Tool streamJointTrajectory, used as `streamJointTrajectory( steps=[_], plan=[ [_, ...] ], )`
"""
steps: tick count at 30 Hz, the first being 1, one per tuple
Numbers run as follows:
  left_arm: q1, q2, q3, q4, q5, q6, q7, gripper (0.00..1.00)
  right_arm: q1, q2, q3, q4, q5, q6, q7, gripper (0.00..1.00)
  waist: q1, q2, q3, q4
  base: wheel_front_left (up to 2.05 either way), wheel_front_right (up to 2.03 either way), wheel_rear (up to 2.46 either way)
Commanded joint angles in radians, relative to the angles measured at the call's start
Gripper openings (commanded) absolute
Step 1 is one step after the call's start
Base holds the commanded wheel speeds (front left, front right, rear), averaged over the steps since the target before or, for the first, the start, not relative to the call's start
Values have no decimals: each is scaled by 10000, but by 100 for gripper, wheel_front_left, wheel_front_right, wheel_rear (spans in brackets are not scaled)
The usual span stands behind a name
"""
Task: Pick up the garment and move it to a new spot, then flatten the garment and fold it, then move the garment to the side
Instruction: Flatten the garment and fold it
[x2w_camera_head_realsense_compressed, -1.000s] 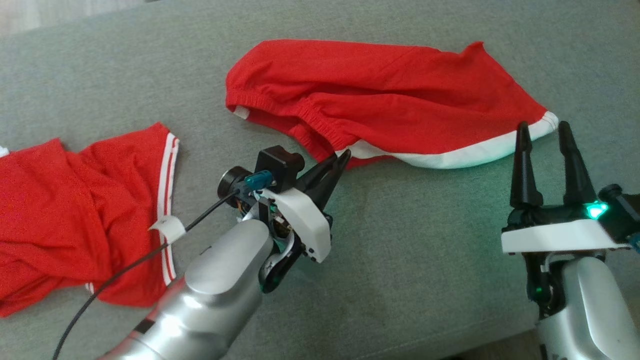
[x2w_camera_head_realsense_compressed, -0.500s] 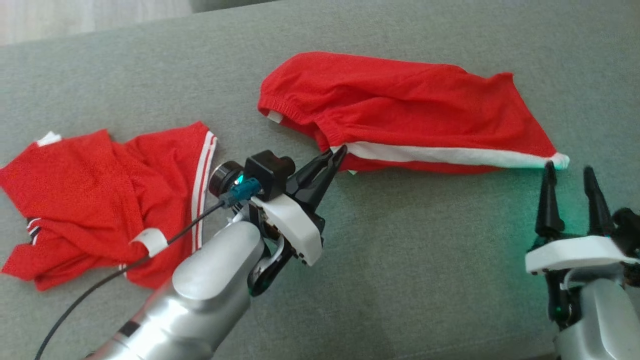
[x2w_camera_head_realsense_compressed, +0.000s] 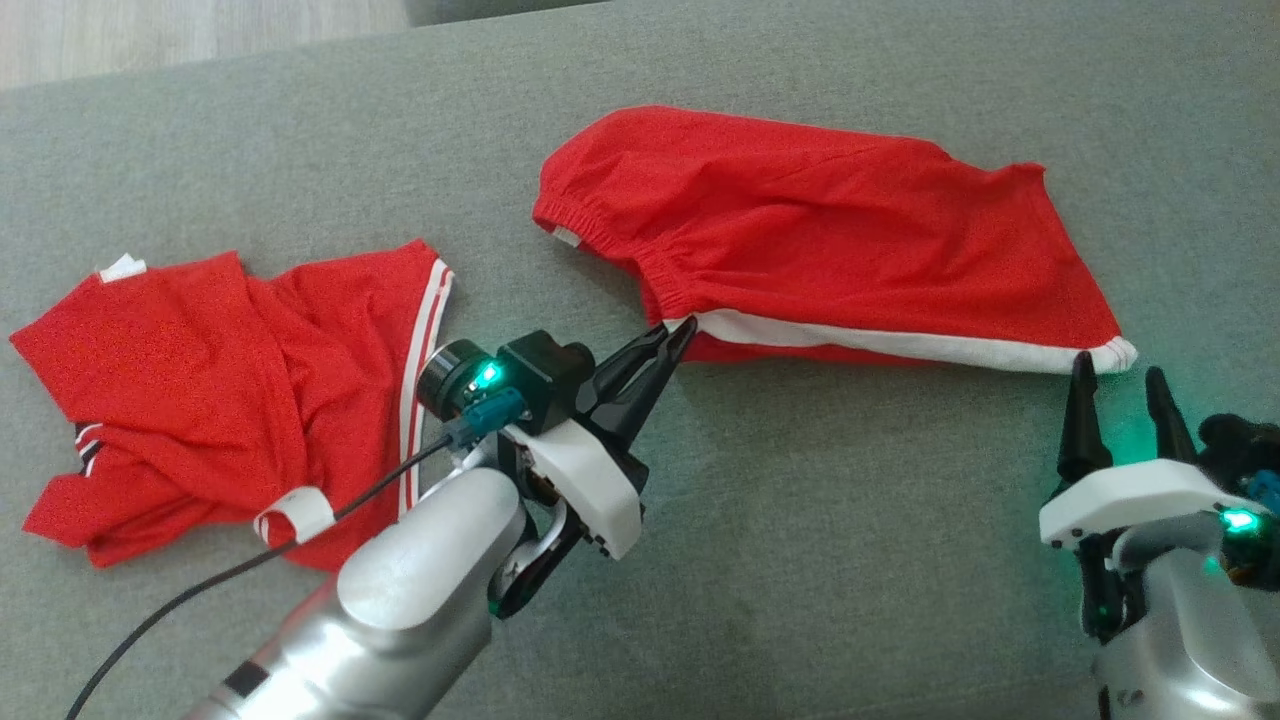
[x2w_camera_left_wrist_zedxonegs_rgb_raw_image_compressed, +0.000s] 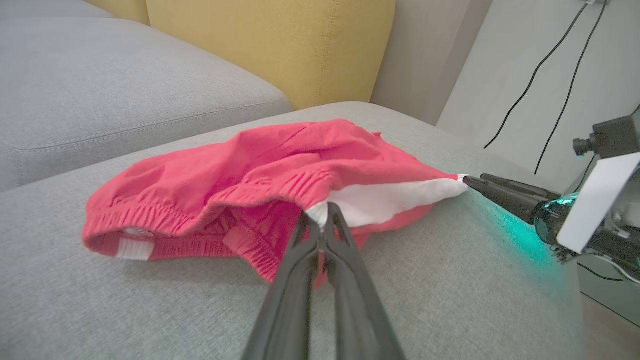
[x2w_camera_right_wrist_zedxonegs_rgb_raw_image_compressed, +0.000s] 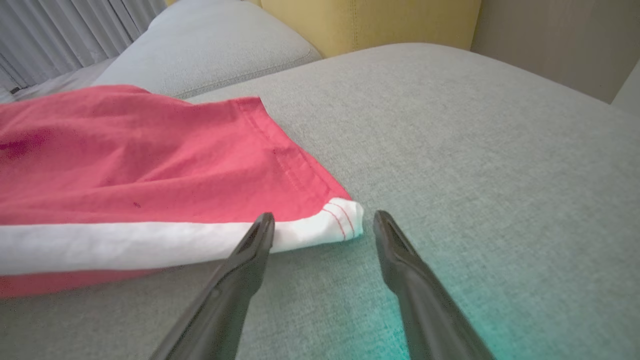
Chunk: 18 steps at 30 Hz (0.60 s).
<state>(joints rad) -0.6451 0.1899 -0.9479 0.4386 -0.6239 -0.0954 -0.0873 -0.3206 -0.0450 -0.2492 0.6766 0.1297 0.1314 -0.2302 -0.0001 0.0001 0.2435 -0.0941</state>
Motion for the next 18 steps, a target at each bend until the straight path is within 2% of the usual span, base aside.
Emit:
streamJointTrajectory(
  steps=[1, 18],
  plan=[
    [-157, 177, 243, -376, 19, 73, 23, 0, -331, -53, 168, -82, -86, -7, -166, 100, 1, -1, 7, 7, 0, 0, 0],
    [-96, 288, 103, -790, -43, 221, 177, 0, -1270, -53, -490, 1280, -836, -7, -311, 100, 1, -1, 28, 59, 0, 0, 0]
  ],
)
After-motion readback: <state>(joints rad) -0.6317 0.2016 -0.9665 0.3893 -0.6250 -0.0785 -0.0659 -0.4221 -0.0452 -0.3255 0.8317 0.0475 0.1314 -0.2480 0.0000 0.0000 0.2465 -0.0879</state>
